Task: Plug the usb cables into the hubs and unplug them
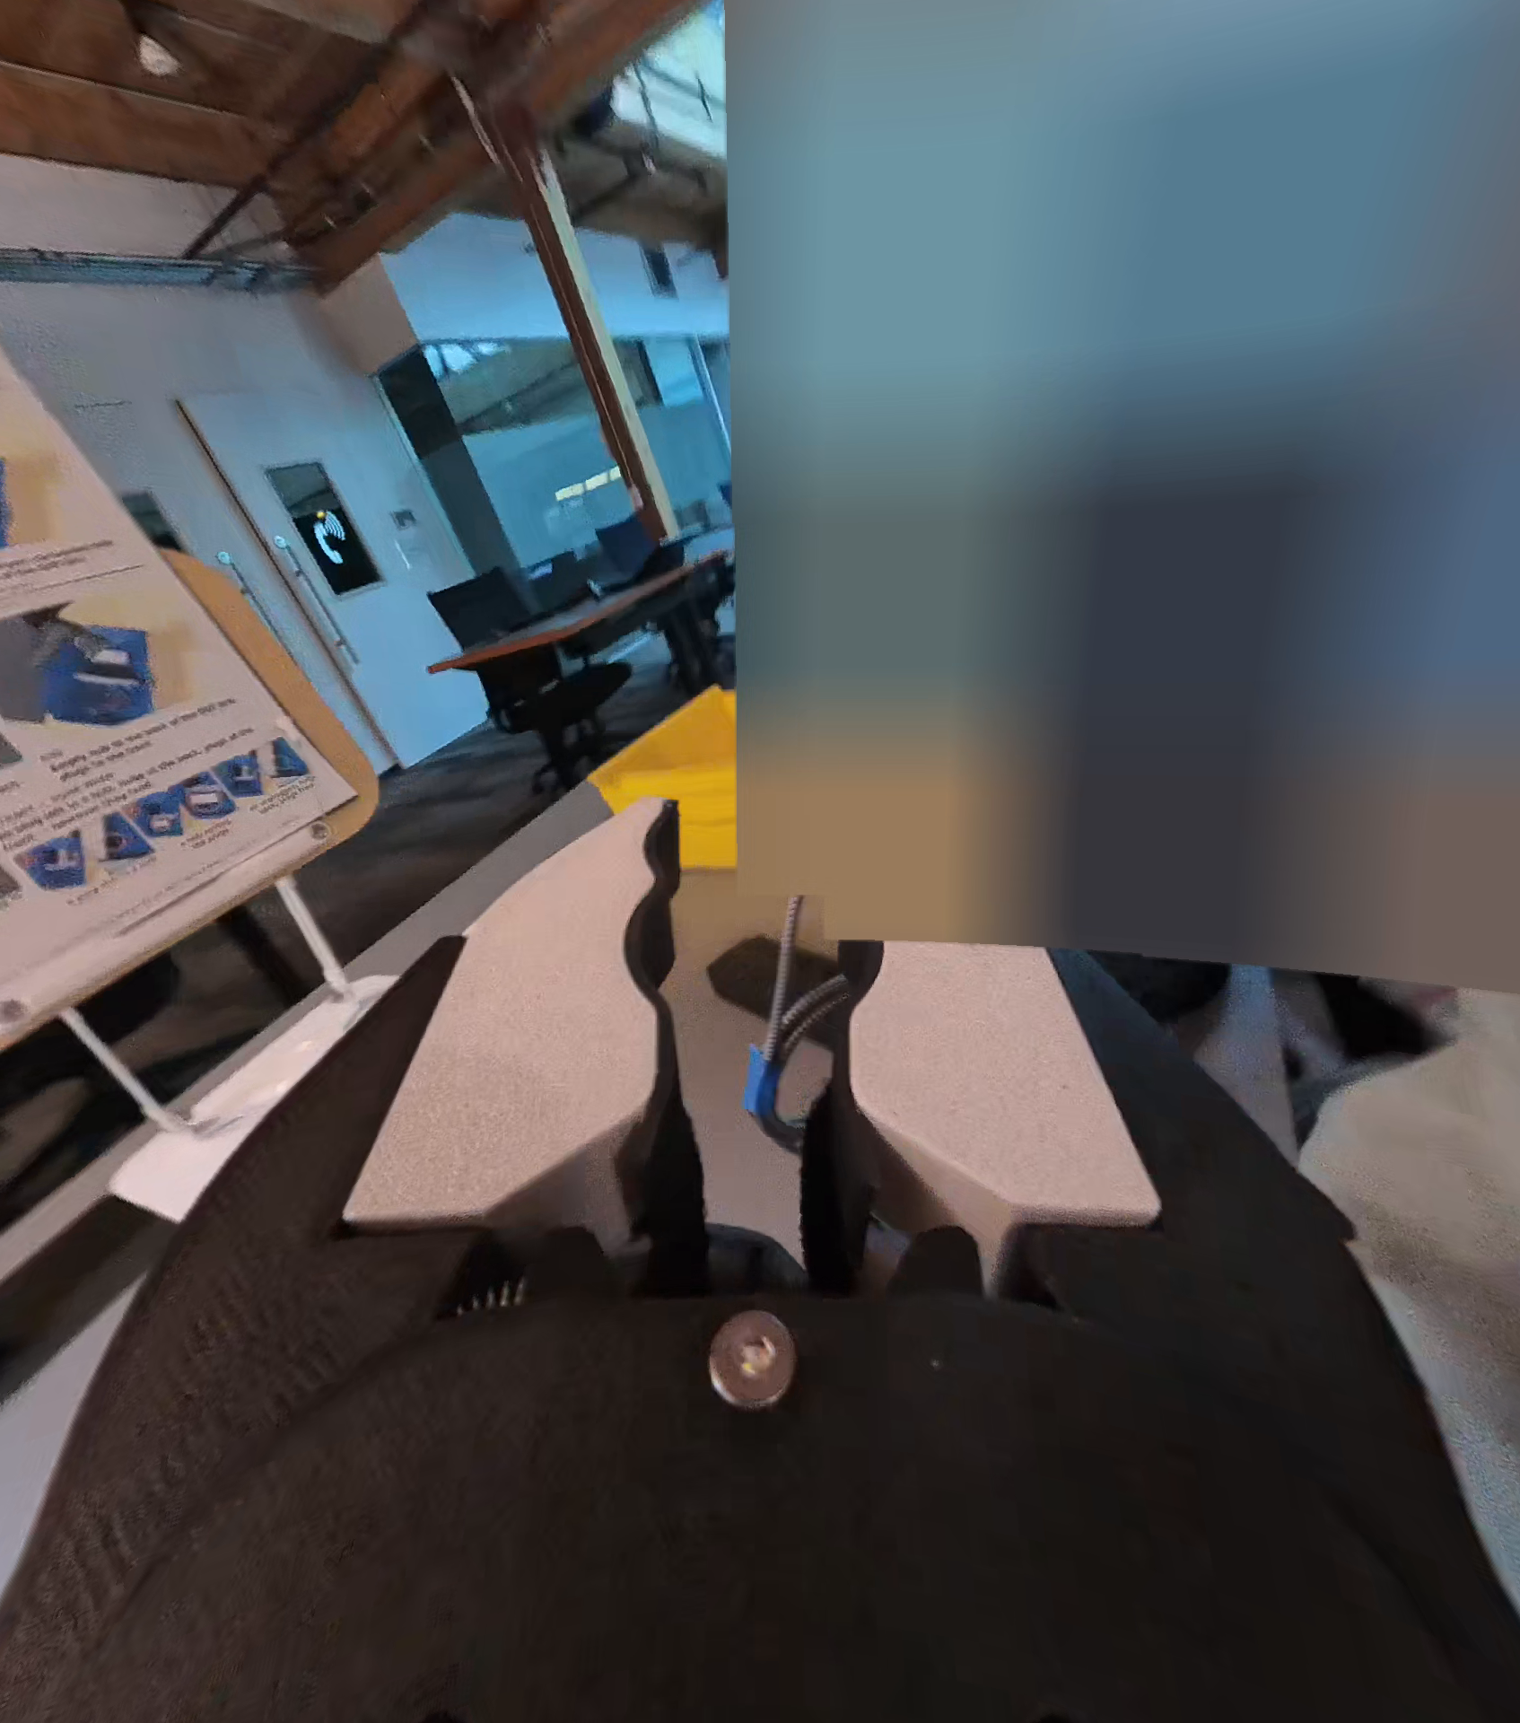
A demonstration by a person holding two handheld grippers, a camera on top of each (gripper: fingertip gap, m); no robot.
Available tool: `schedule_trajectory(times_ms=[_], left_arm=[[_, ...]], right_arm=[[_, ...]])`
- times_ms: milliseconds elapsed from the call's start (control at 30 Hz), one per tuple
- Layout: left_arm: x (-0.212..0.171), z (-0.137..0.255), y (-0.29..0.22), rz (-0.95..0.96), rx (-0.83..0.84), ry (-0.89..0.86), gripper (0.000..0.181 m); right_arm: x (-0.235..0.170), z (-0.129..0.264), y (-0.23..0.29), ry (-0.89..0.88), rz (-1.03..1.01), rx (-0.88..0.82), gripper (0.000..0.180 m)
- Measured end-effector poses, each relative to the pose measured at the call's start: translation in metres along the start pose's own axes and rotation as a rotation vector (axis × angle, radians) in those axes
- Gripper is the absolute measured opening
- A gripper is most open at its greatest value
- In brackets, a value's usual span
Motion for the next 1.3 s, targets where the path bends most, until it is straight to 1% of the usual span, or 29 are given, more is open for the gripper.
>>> schedule_trajectory(times_ms=[33,133,200,300,367,467,533,600,667,700,767,833,933,1000,1100,1167,1300], left_arm=[[-0.002,-0.007,-0.007,-0.064,-0.007,0.052,0.032],[-0.019,-0.028,-0.027,-0.272,-0.018,0.221,0.032],[-0.028,-0.038,-0.033,-0.368,-0.007,0.274,0.031],[-0.033,-0.046,-0.043,-0.585,0.016,0.249,0.030],[-0.035,-0.049,-0.043,-0.726,0.094,0.241,0.030],[-0.036,-0.051,-0.044,-0.820,0.139,0.192,0.027],[-0.034,-0.050,-0.050,-0.895,0.139,0.152,0.026],[-0.036,-0.050,-0.053,-0.963,0.124,0.176,0.021],[-0.038,-0.051,-0.054,-0.955,0.106,0.203,0.017],[-0.038,-0.051,-0.052,-0.925,0.113,0.213,0.009],[-0.035,-0.050,-0.051,-0.823,0.088,0.198,0.006],[-0.031,-0.049,-0.049,-0.721,0.065,0.166,0.006],[-0.027,-0.045,-0.046,-0.571,0.023,0.092,0.006],[-0.025,-0.042,-0.046,-0.441,-0.053,0.012,0.006],[-0.022,-0.036,-0.043,-0.272,-0.142,-0.131,0.006],[-0.023,-0.034,-0.040,-0.213,-0.164,-0.167,0.006],[-0.023,-0.031,-0.035,-0.236,-0.141,-0.141,0.006]], right_arm=[[0.003,-0.001,0.004,0.021,0.064,0.000,0.006],[0.009,-0.003,0.013,0.046,0.159,0.014,0.006],[0.012,-0.004,0.016,0.031,0.134,0.054,0.006],[0.012,-0.004,0.012,-0.028,-0.059,0.108,0.006],[0.014,-0.003,0.008,-0.088,-0.222,0.160,0.006],[0.011,-0.003,0.007,-0.151,-0.432,0.267,0.006],[0.006,-0.005,0.006,-0.145,-0.549,0.337,0.006],[0.003,-0.006,0.006,-0.155,-0.634,0.384,0.006],[-0.001,-0.007,0.006,-0.153,-0.679,0.407,0.006],[-0.002,-0.006,0.005,-0.158,-0.687,0.407,0.006],[0.000,-0.005,0.004,-0.186,-0.671,0.415,0.006],[0.004,-0.003,0.004,-0.233,-0.586,0.390,0.010],[0.017,0.004,0.005,-0.324,-0.395,0.315,0.020],[0.026,0.008,0.008,-0.361,-0.255,0.266,0.026],[0.033,0.008,0.014,-0.366,-0.108,0.217,0.028],[0.035,0.009,0.017,-0.363,-0.060,0.222,0.029],[0.027,0.024,0.001,-0.280,0.011,0.155,0.031]])
Point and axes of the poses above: each gripper's, where its closed fingertips meet, z back along the fingers, x out of its top, y = z × x across the jaws, the point moved 6 cm from there along z, back along the fingers, and after that the axes turned 1 degree about z, right-handed, at the moved point
